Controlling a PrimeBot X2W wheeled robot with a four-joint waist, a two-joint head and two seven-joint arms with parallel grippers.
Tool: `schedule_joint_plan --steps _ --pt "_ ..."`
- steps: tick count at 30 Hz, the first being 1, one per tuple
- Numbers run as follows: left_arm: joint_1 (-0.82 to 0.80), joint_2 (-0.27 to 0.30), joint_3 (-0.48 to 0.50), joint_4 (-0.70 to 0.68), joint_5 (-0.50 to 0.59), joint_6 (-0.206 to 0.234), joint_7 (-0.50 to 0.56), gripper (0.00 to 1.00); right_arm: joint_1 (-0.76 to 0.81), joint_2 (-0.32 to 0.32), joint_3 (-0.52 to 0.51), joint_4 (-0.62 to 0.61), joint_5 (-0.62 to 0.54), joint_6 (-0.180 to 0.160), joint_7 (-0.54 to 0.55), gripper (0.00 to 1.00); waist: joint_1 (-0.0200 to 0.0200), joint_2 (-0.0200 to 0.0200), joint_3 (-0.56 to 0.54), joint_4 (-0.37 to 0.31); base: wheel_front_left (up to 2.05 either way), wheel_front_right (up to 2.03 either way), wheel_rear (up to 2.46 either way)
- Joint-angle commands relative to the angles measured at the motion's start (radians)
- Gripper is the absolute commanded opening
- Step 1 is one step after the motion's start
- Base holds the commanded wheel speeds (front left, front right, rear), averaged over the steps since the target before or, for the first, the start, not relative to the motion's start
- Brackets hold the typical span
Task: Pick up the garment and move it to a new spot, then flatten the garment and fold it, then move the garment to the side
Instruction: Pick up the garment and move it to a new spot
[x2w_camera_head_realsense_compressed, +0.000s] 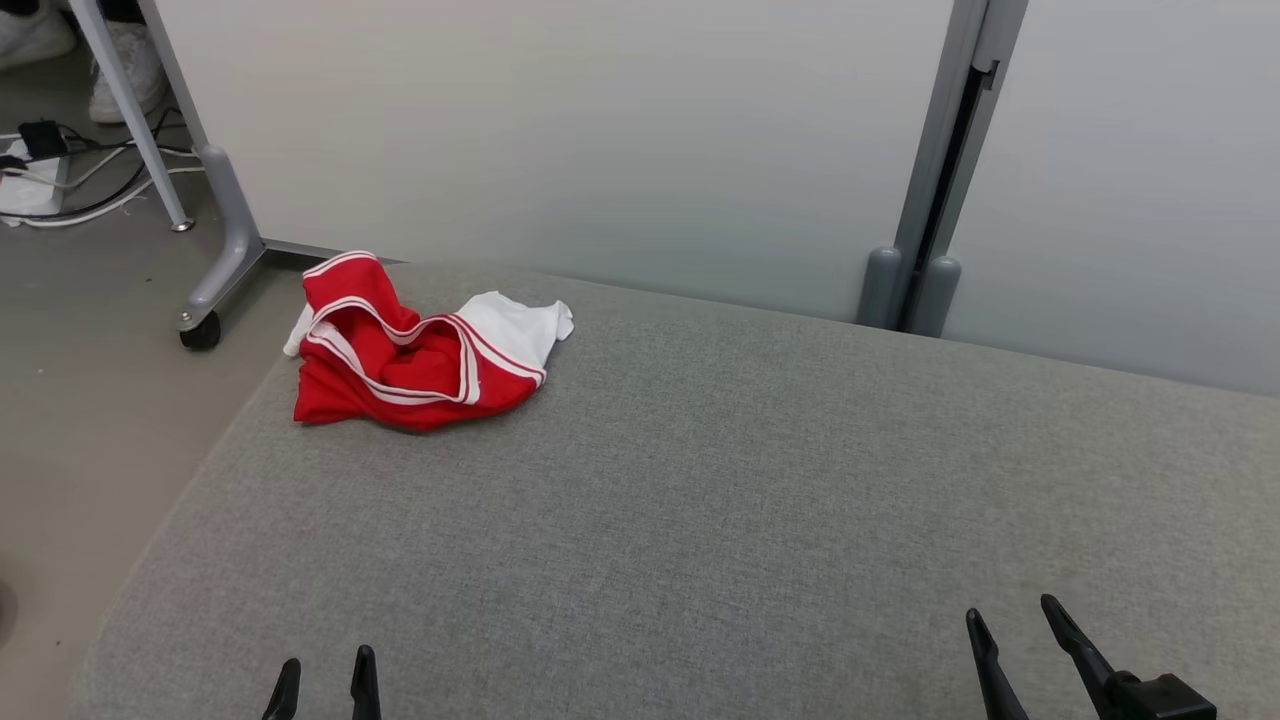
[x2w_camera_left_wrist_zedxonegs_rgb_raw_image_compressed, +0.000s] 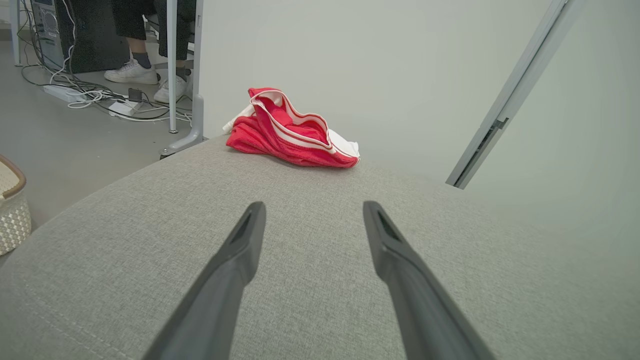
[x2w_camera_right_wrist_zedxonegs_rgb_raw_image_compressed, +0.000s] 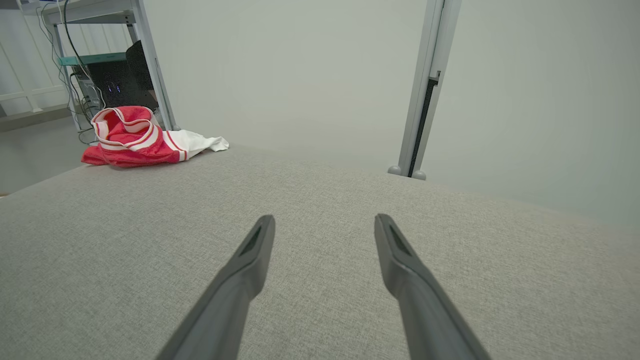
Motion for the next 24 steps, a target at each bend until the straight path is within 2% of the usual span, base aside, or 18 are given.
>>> schedule_joint_plan --steps 1,5,8,9,11,17,20,24 --pt "-0.007 0.004 0.001 -0.009 -0.002 -0.004 0.000 1.00 -0.003 -0.005 -0.003 -0.003 -0.003 0.000 -0.005 1.00 0.0000 -0.0001 0.014 0.016 0.00 0.00 0.00" --pt "-0.062 0.004 -0.021 -0.019 -0.007 -0.016 0.000 1.00 -0.003 -0.005 -0.011 -0.009 -0.012 0.000 -0.005 1.00 0.0000 -0.0001 0.053 0.020 0.00 0.00 0.00" --pt "-0.162 0.003 -0.053 -0.007 -0.020 -0.024 0.000 1.00 -0.045 -0.006 -0.021 -0.034 -0.038 0.000 -0.005 1.00 0.0000 -0.0001 0.152 0.014 0.00 0.00 0.00" --pt "-0.162 0.003 -0.053 -0.007 -0.020 -0.024 0.000 1.00 -0.045 -0.006 -0.021 -0.034 -0.038 0.000 -0.005 1.00 0.0000 -0.0001 0.152 0.014 0.00 0.00 0.00" --pt "-0.260 0.003 -0.085 0.027 -0.034 -0.029 0.000 1.00 -0.083 -0.023 -0.026 -0.055 -0.053 0.000 -0.005 1.00 0.0000 -0.0001 0.243 0.008 0.00 0.00 0.00" --pt "-0.646 0.004 -0.166 0.217 -0.072 -0.025 0.080 1.00 -0.217 -0.110 -0.021 -0.120 -0.052 0.000 -0.005 1.00 0.0000 -0.0001 0.505 -0.019 0.00 0.00 0.00" --pt "-0.812 0.021 -0.158 0.344 -0.084 -0.031 0.159 1.00 -0.256 -0.140 -0.011 -0.142 -0.045 0.000 -0.005 1.00 0.0000 -0.0001 0.579 -0.047 0.00 0.00 0.00" --pt "-0.996 0.064 -0.125 0.489 -0.088 0.002 0.227 1.00 -0.282 -0.163 0.001 -0.162 -0.033 0.000 -0.005 1.00 0.0000 -0.0001 0.636 -0.081 0.00 0.00 0.00"
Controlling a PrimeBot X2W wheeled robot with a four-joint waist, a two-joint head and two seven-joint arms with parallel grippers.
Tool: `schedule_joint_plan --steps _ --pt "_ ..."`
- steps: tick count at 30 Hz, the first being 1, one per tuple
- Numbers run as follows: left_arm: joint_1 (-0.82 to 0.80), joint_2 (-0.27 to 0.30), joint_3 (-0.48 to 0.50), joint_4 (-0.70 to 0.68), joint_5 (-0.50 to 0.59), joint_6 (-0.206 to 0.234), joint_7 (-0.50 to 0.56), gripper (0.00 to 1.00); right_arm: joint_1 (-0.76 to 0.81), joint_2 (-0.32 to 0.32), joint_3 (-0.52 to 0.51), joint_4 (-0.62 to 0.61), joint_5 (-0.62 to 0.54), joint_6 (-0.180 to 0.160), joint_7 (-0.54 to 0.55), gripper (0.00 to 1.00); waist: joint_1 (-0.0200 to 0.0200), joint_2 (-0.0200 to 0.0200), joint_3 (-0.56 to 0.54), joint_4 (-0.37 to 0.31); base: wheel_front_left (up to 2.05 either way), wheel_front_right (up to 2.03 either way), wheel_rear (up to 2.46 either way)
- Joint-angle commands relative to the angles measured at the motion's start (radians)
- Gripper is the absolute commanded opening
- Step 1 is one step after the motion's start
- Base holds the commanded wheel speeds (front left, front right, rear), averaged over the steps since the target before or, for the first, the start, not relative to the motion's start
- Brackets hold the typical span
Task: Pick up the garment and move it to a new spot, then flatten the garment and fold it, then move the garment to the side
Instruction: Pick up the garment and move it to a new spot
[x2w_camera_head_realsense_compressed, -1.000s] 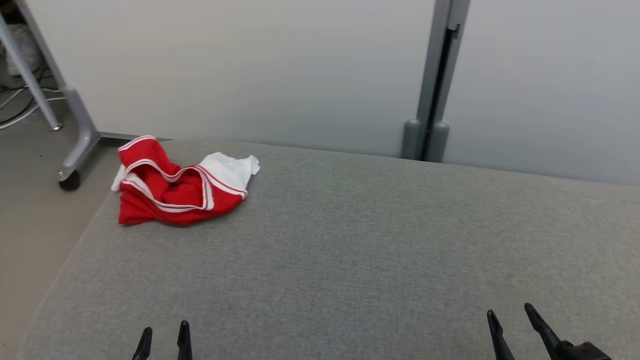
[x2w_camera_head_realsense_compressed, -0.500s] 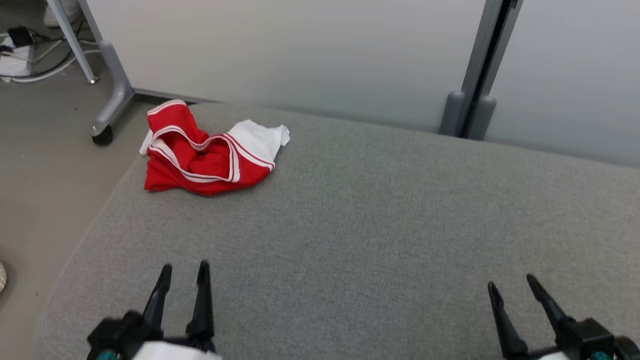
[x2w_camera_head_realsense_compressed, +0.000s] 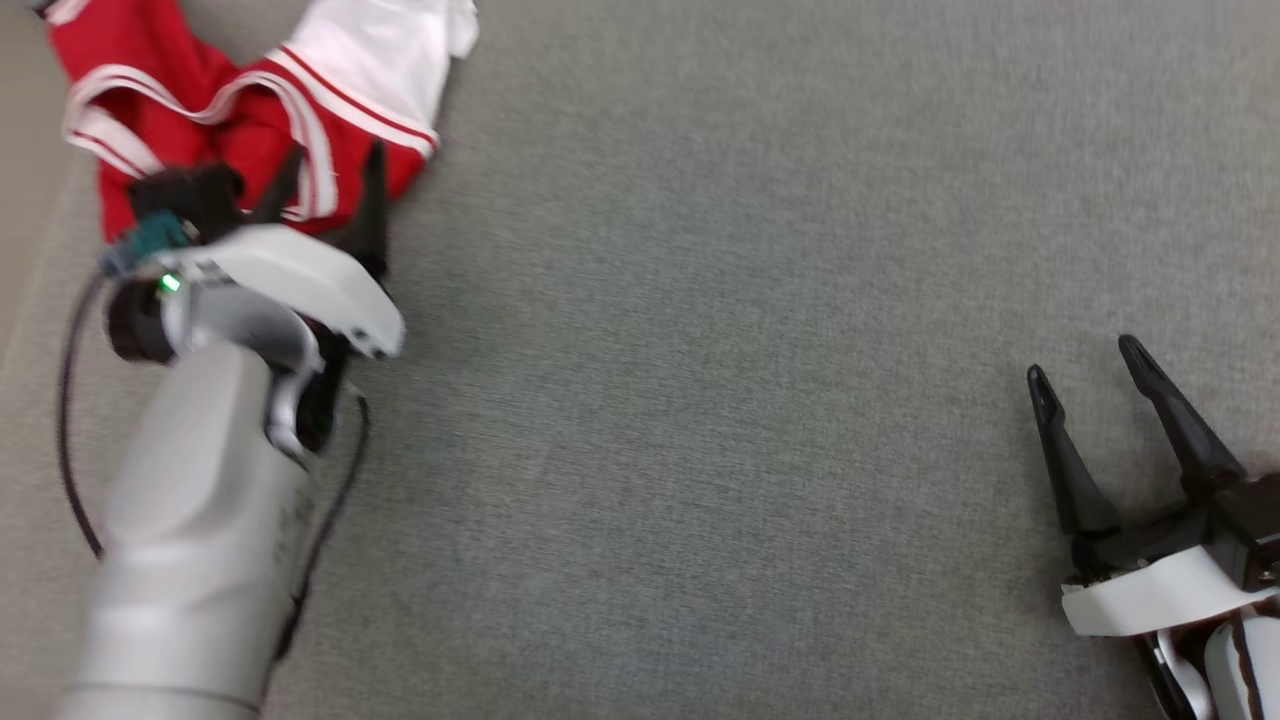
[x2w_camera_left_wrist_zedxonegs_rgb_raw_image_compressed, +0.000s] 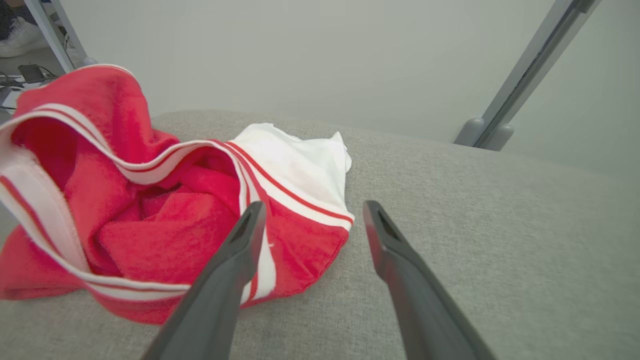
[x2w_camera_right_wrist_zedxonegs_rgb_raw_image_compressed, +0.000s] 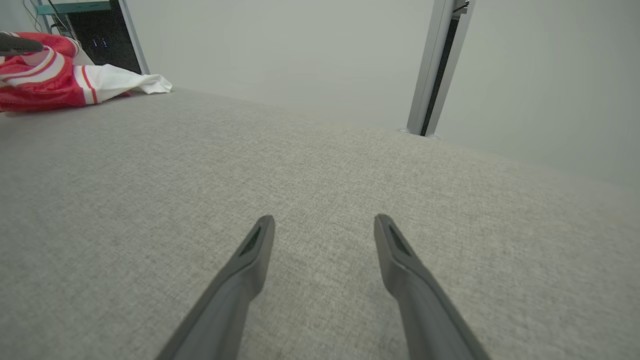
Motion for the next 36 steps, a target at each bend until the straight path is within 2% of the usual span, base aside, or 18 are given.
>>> schedule_joint_plan --steps 1,7,8,9,10,12,16,22,26,29,30,36 --pt "-0.055 0.021 0.009 0.040 0.002 0.012 0.013 1.00 -0.018 -0.012 0.002 -0.006 0.007 0.000 -0.004 1.00 0.0000 0.0000 0.106 -0.062 0.00 0.00 0.00" --pt "-0.200 0.058 0.017 0.256 -0.010 0.023 0.102 1.00 -0.004 -0.020 0.021 0.009 0.018 -0.001 0.002 1.00 0.0000 0.0000 0.121 -0.098 0.00 0.00 0.00" --pt "-0.211 0.059 0.010 0.290 -0.008 0.020 0.129 0.91 -0.001 -0.020 0.023 0.012 0.020 -0.001 0.003 1.00 0.0000 0.0000 0.120 -0.100 0.00 0.00 0.00" --pt "-0.220 0.058 0.007 0.320 -0.012 0.014 0.150 0.49 -0.001 -0.018 0.024 0.015 0.023 -0.001 0.004 1.00 0.0000 0.0000 0.118 -0.102 0.00 0.00 0.00" --pt "-0.226 0.056 0.008 0.339 -0.015 0.014 0.154 0.00 -0.002 -0.015 0.023 0.019 0.024 -0.001 0.004 1.00 0.0000 0.0000 0.112 -0.103 0.00 0.00 0.00" --pt "-0.234 0.052 0.001 0.363 -0.015 0.001 0.159 0.00 0.001 -0.006 0.020 0.027 0.027 -0.001 0.004 1.00 0.0000 0.0000 0.091 -0.102 0.00 0.00 0.00" --pt "-0.219 0.067 0.001 0.355 -0.020 -0.022 0.100 0.00 0.016 0.035 0.038 0.042 0.037 0.000 0.001 1.00 0.0000 0.0000 0.006 -0.114 0.00 0.00 0.00" --pt "-0.123 0.042 -0.047 0.216 -0.024 -0.067 0.066 0.00 0.046 0.103 0.031 0.067 0.048 0.000 -0.003 1.00 0.0000 0.0000 -0.150 -0.142 0.00 0.00 0.00" --pt "0.002 0.018 -0.102 0.015 -0.049 -0.083 0.124 0.00 0.092 0.132 0.031 0.090 0.053 0.000 -0.003 1.00 0.0000 0.0000 -0.255 -0.188 0.00 0.00 0.00" --pt "0.124 0.008 -0.154 -0.204 -0.075 -0.084 0.209 0.00 0.116 0.143 0.031 0.096 0.059 0.000 -0.003 1.00 0.0000 0.0000 -0.304 -0.239 0.00 0.00 0.00" --pt "0.124 0.008 -0.154 -0.204 -0.075 -0.084 0.209 0.00 0.116 0.143 0.031 0.096 0.059 0.000 -0.003 1.00 0.0000 0.0000 -0.304 -0.239 0.00 0.00 0.00" --pt "0.350 -0.009 -0.282 -0.689 -0.143 -0.064 0.426 0.00 0.137 0.149 0.019 0.095 0.066 0.000 -0.003 1.00 0.0000 0.0000 -0.336 -0.362 0.00 0.00 0.00"
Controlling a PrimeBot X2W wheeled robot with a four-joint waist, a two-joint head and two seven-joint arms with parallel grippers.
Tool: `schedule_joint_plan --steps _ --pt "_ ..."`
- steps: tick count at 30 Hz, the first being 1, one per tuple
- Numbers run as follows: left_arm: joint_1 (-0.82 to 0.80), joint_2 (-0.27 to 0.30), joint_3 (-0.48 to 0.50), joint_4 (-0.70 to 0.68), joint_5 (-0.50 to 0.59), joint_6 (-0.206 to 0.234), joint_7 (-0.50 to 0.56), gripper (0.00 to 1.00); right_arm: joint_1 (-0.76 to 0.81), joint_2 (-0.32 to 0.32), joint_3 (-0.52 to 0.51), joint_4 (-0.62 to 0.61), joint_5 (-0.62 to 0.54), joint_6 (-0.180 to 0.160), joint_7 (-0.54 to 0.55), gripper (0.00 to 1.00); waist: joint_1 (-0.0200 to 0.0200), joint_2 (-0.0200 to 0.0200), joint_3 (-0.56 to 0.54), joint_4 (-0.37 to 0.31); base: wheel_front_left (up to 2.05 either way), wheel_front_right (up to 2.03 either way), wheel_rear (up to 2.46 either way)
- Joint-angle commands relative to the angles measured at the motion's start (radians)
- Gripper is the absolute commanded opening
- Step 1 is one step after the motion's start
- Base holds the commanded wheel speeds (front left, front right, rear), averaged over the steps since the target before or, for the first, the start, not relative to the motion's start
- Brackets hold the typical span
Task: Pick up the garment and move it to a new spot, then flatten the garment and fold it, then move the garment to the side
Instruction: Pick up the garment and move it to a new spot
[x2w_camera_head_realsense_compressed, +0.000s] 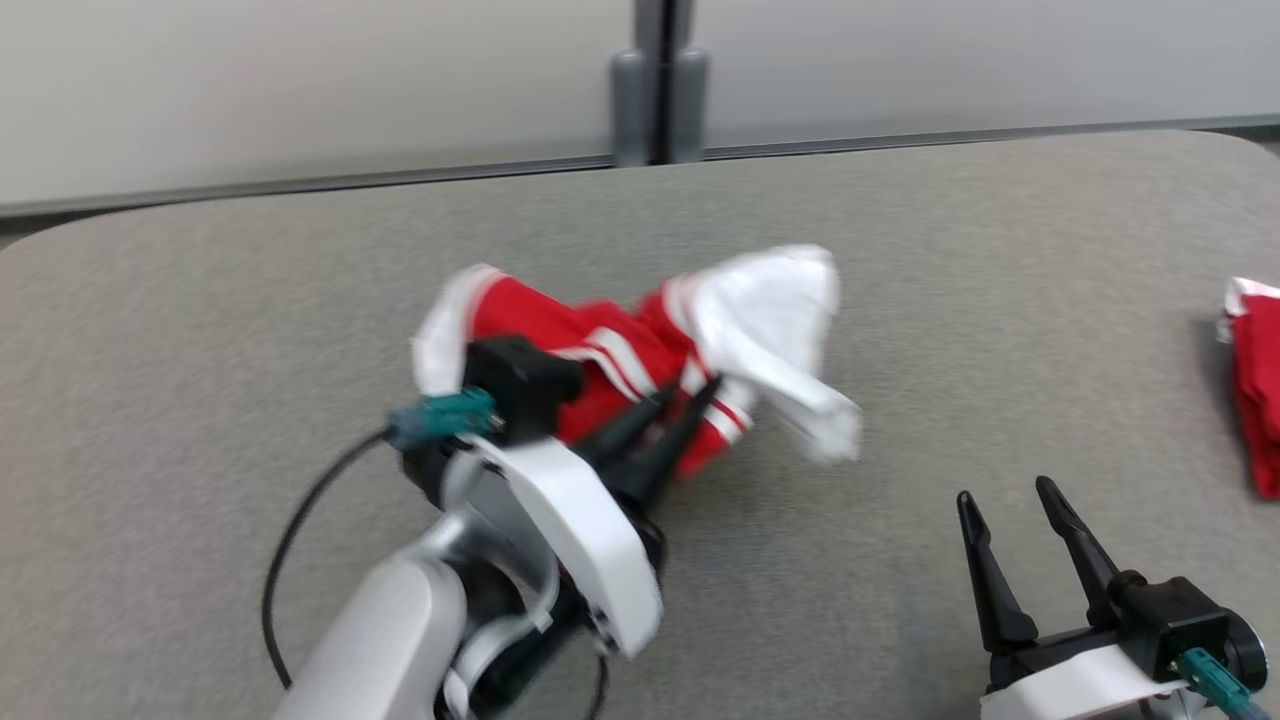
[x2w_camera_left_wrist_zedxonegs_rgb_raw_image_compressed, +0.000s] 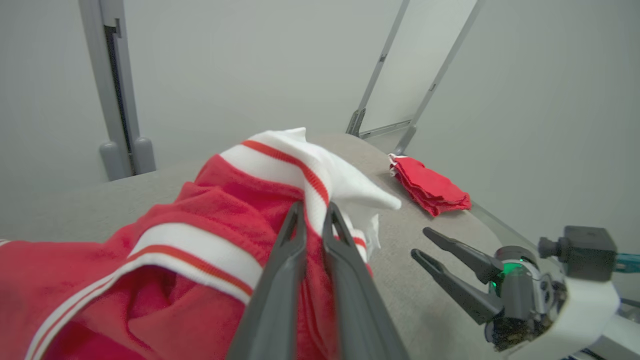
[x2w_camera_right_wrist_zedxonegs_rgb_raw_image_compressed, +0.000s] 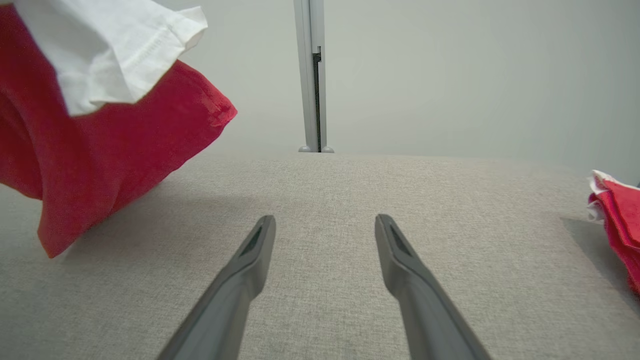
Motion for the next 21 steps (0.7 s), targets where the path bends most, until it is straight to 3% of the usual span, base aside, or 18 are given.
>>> schedule_joint_plan --steps 1,5,8,13,19,20,21 --pt "0.012 0.005 -0.005 -0.030 -0.008 0.006 0.015 0.00 0.007 -0.003 -0.001 -0.002 0.011 0.000 0.000 1.00 0.0000 0.0000 -0.032 -0.087 0.00 0.00 0.00" --pt "0.073 0.000 -0.073 -0.182 -0.070 0.019 0.128 0.00 0.007 -0.002 -0.005 -0.004 0.036 0.000 0.000 1.00 0.0000 0.0000 -0.012 -0.167 0.00 0.00 0.00" --pt "0.074 0.014 -0.086 -0.172 -0.082 0.035 0.182 0.00 0.002 -0.002 -0.009 -0.003 0.058 0.000 0.000 1.00 0.0000 0.0000 0.012 -0.216 0.00 0.00 0.00" --pt "0.016 0.030 -0.070 0.025 -0.043 0.042 0.179 0.00 -0.013 -0.002 0.006 0.007 0.093 0.000 0.000 1.00 0.0000 0.0000 0.057 -0.278 0.00 0.00 0.00" --pt "-0.066 0.002 -0.084 0.345 0.001 0.010 0.024 0.00 -0.030 -0.002 0.022 0.021 0.111 0.000 0.000 1.00 0.0000 0.0000 0.086 -0.311 0.00 0.00 0.00" --pt "-0.076 -0.003 -0.089 0.384 0.010 0.006 -0.010 0.36 -0.030 -0.002 0.022 0.023 0.111 0.000 0.000 1.00 0.0000 0.0000 0.086 -0.312 0.00 0.00 0.00" --pt "-0.082 -0.010 -0.095 0.414 0.015 0.005 -0.046 0.58 -0.032 -0.002 0.020 0.025 0.110 0.000 0.000 1.00 0.0000 0.0000 0.084 -0.312 0.00 0.00 0.00"
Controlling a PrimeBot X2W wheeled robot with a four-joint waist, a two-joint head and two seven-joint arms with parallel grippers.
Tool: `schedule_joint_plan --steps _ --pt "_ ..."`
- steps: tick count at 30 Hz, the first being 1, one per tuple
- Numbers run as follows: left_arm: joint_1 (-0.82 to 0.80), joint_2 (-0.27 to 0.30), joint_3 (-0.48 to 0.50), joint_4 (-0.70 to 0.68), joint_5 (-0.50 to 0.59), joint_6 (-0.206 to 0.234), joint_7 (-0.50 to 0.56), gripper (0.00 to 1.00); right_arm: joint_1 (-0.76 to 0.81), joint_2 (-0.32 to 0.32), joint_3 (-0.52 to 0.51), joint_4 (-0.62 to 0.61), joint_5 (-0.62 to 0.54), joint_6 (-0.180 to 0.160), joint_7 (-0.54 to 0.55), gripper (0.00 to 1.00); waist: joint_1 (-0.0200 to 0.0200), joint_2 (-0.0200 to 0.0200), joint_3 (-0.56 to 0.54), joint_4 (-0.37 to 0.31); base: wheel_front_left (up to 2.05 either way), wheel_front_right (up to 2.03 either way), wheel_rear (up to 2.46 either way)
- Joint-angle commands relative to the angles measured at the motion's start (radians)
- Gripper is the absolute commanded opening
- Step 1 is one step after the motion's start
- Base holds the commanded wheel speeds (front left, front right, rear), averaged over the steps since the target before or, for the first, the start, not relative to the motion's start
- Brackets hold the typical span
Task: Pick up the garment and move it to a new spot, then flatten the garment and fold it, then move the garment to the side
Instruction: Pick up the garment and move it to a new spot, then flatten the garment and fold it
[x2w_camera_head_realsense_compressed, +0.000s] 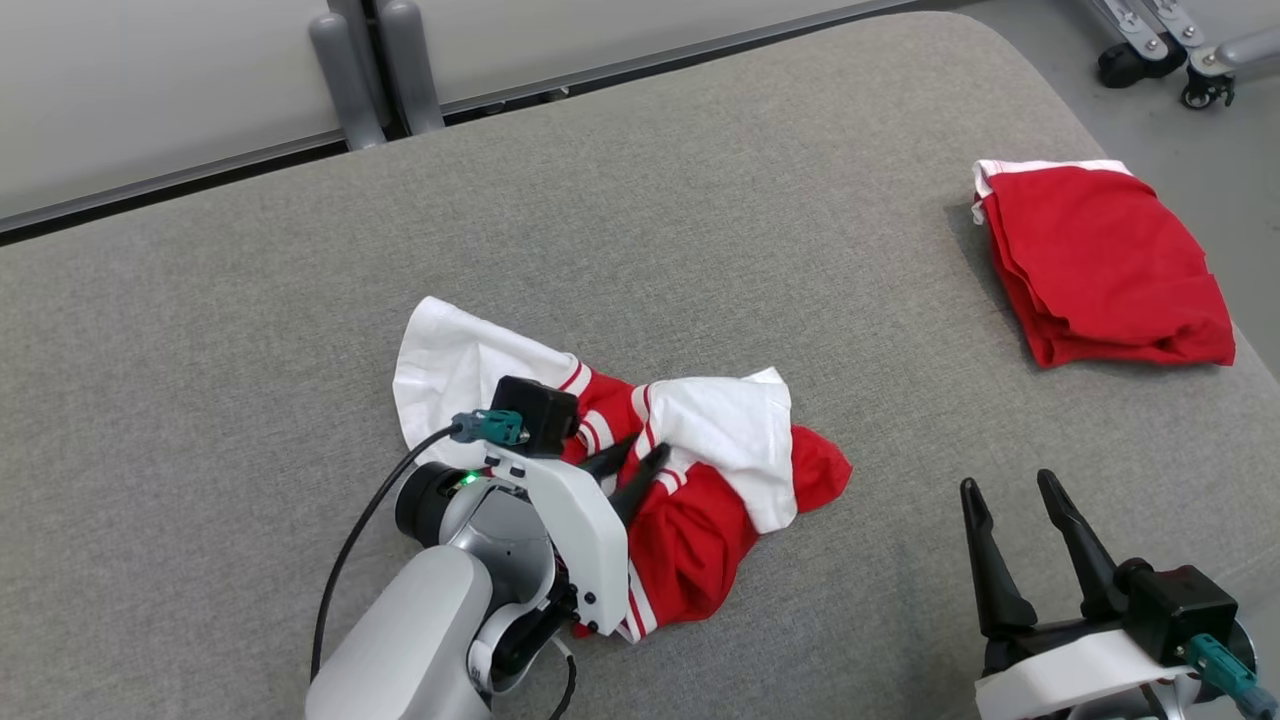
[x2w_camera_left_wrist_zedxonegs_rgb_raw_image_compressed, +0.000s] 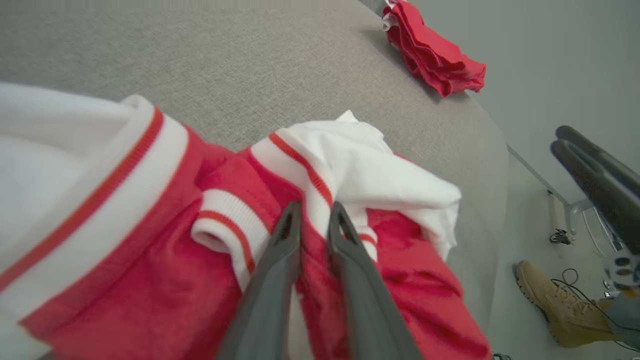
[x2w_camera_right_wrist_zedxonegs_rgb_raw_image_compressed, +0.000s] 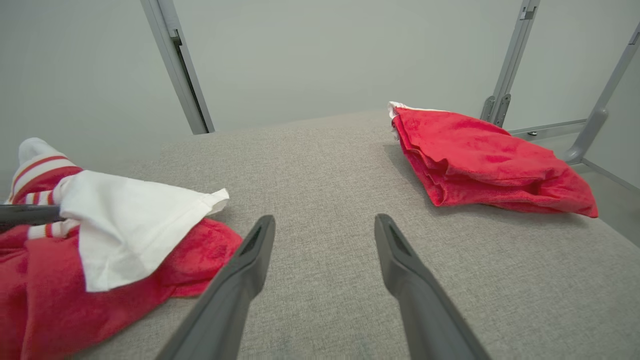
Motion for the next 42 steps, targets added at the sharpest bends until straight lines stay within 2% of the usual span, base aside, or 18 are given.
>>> schedule_joint_plan --steps 1,2,4,7,8,14,18,22,27,31,38,42 --pt "-0.018 -0.006 -0.004 0.044 0.005 -0.008 -0.060 0.58 -0.007 -0.004 -0.008 0.004 0.001 0.000 0.000 1.00 0.0000 0.0000 -0.002 -0.001 0.00 0.00 0.00" --pt "-0.018 -0.010 -0.006 0.061 0.001 -0.009 -0.093 1.00 -0.006 -0.004 -0.013 0.005 -0.006 0.000 0.000 1.00 0.0000 0.0000 -0.009 0.003 0.00 0.00 0.00" --pt "-0.009 -0.016 -0.014 0.073 0.010 -0.011 -0.160 1.00 0.003 -0.004 -0.025 0.004 -0.020 0.000 0.000 1.00 0.0000 0.0000 -0.029 0.015 0.00 0.00 0.00" --pt "0.050 -0.019 0.000 0.043 0.009 0.010 -0.280 1.00 0.022 -0.004 -0.046 -0.003 -0.053 0.000 0.000 1.00 0.0000 0.0000 -0.070 0.040 0.00 0.00 0.00" --pt "0.108 -0.020 0.021 0.004 0.005 0.037 -0.364 1.00 0.034 -0.005 -0.067 -0.011 -0.075 0.000 0.000 1.00 0.0000 0.0000 -0.103 0.062 0.00 0.00 0.00" --pt "0.347 0.014 0.081 -0.092 0.027 0.123 -0.585 1.00 0.099 -0.004 -0.132 -0.044 -0.137 0.000 0.000 1.00 0.0000 0.0000 -0.201 0.152 0.00 0.00 0.00" --pt "0.459 0.031 0.130 -0.105 0.043 0.174 -0.638 1.00 0.128 -0.005 -0.159 -0.058 -0.157 0.000 0.000 1.00 0.0000 0.0000 -0.234 0.200 0.00 0.00 0.00" --pt "0.573 0.037 0.218 -0.134 0.077 0.197 -0.656 1.00 0.168 -0.004 -0.191 -0.073 -0.170 0.000 0.000 1.00 0.0000 0.0000 -0.271 0.261 0.00 0.00 0.00" --pt "0.690 0.011 0.355 -0.201 0.155 0.149 -0.655 1.00 0.211 -0.004 -0.218 -0.077 -0.165 0.000 0.000 1.00 0.0000 0.0000 -0.304 0.318 0.00 0.00 0.00" --pt "0.729 -0.011 0.429 -0.214 0.197 0.105 -0.656 1.00 0.228 -0.004 -0.220 -0.071 -0.153 0.000 0.000 1.00 0.0000 0.0000 -0.316 0.335 0.00 0.00 0.00" --pt "0.721 -0.027 0.479 -0.220 0.224 0.061 -0.656 1.00 0.225 -0.004 -0.198 -0.063 -0.144 0.000 0.000 1.00 0.0000 0.0000 -0.315 0.329 0.00 0.00 0.00" --pt "0.684 -0.029 0.453 -0.245 0.189 0.040 -0.656 1.00 0.210 -0.004 -0.189 -0.067 -0.147 0.000 0.000 1.00 0.0000 0.0000 -0.299 0.310 0.00 0.00 0.00"
